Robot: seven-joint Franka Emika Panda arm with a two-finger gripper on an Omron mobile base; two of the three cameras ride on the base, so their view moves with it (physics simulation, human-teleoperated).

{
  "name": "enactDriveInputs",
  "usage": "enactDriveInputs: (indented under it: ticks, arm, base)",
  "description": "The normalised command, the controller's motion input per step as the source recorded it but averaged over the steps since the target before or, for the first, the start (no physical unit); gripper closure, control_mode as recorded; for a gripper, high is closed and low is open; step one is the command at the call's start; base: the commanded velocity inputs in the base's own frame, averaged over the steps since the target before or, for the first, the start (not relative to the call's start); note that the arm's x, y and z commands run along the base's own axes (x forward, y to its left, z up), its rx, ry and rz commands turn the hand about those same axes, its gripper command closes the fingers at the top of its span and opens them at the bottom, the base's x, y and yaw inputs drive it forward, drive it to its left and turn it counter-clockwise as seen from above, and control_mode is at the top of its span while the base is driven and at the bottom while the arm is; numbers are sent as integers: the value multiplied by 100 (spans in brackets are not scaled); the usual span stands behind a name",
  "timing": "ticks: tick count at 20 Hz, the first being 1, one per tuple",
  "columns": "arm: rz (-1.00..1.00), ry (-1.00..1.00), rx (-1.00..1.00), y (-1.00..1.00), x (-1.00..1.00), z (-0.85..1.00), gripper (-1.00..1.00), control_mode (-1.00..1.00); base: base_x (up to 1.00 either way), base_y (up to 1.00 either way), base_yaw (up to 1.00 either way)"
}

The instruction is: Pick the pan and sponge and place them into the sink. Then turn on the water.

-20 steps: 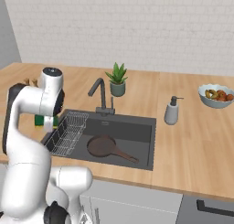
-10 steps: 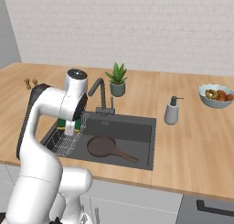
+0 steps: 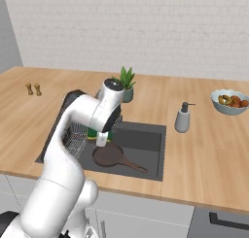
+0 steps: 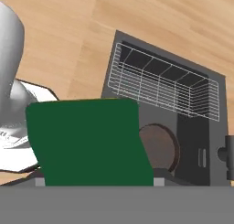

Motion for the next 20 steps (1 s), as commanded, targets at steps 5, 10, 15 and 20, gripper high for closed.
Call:
enactDriveInputs:
  ticks: [5,10,15,20]
  arm:
    - [0,1,0,-29,71,-32,100,-100]
    - [2,13,0,-12,76,-65,100,-100]
    - [2,12,0,-11,62,-89,100,-100]
    - [3,1,3,-13,46,-78,100,-100]
  base:
    - [0,0,0]
    - [0,0,0]
    - [0,0,0]
    - [0,0,0]
